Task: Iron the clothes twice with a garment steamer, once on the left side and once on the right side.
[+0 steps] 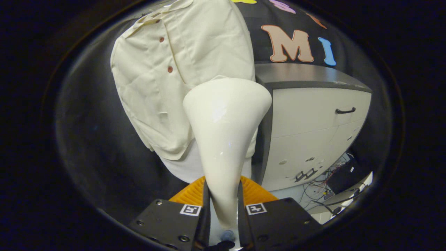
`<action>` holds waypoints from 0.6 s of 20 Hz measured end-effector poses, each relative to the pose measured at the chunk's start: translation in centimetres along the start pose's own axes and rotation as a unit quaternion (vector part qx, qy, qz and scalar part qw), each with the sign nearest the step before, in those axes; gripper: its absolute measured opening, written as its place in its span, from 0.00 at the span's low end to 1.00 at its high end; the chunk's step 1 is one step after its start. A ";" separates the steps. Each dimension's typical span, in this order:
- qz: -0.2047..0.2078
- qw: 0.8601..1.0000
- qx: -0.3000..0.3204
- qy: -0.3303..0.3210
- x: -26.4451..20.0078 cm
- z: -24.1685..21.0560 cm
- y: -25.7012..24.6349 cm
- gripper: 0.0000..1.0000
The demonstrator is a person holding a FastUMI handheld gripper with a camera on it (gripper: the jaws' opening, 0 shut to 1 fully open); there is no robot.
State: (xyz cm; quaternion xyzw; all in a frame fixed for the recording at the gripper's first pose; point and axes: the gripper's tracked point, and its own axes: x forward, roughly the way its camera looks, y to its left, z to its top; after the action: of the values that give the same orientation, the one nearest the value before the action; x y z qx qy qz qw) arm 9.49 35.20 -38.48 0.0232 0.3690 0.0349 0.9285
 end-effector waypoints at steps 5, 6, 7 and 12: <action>0.005 0.999 0.005 -0.041 -5.1 1.7 0.8 0.33; 0.008 0.999 0.005 -0.050 -6.4 1.9 1.0 0.33; 0.011 0.998 0.003 -0.062 -7.6 2.5 1.1 0.33; 0.022 0.991 -0.002 -0.131 -12.8 5.3 0.2 0.32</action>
State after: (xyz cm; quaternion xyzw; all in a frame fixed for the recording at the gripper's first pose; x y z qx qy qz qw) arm 3.79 34.28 -25.88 0.0335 0.2434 0.0526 0.9679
